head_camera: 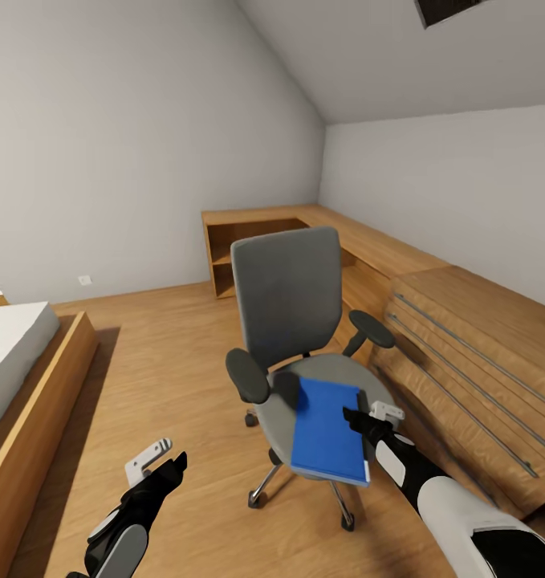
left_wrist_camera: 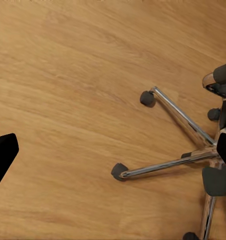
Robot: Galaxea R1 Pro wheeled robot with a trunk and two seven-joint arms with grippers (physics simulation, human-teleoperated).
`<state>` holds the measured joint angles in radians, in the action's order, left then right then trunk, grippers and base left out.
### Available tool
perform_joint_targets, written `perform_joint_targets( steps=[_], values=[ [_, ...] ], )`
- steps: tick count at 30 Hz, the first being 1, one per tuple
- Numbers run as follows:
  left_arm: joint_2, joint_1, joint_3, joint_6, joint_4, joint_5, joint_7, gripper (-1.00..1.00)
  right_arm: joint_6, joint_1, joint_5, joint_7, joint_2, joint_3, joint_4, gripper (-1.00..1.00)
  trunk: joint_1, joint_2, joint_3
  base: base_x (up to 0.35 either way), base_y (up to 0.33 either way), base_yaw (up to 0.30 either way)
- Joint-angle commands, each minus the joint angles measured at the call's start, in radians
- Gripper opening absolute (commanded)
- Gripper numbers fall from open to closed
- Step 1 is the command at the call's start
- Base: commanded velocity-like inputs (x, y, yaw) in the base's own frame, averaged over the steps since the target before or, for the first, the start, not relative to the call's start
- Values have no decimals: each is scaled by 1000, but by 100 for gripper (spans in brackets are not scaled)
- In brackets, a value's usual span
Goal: In the bedroom, organize the workspace by keeping the computer under the desk, ensuring the monitor is on the desk, placing the keyboard on the desk next to the monitor, placing the mouse on the desk next to the keyboard, moving the folder from the swivel chair onto the desk next to the mouse, stacking the notebook on top of the folder with the pen on top of the notebook, and positioning the swivel chair next to the desk.
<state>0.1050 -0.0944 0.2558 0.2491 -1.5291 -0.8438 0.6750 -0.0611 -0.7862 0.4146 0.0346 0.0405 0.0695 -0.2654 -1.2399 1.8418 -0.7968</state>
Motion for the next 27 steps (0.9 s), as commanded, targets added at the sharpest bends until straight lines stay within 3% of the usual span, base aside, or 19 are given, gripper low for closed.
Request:
perform_joint_targets(
  steps=[1,11,17,22,27],
  values=[
    [1,-1,2,2,-2,-4,7,100,-5,-1,10,2,1,7,2,100,4,-7,2,0,0,0],
    [1,-1,2,2,-2,-4,8,100,-6,-1,11,2,1,5,-1,100,42,-77,34,0,0,0],
    [1,-1,2,3,0,-6,6,100,-9,-1,12,2,4,3,-11,100,42,-77,34,0,0,0],
    [1,-1,2,3,0,-6,5,100,-3,9,12,2,5,3,-115,100,42,-77,34,0,0,0],
    [0,-1,3,2,0,-6,5,100,75,105,13,-16,21,2,-333,100,42,-77,34,0,0,0]
  ],
)
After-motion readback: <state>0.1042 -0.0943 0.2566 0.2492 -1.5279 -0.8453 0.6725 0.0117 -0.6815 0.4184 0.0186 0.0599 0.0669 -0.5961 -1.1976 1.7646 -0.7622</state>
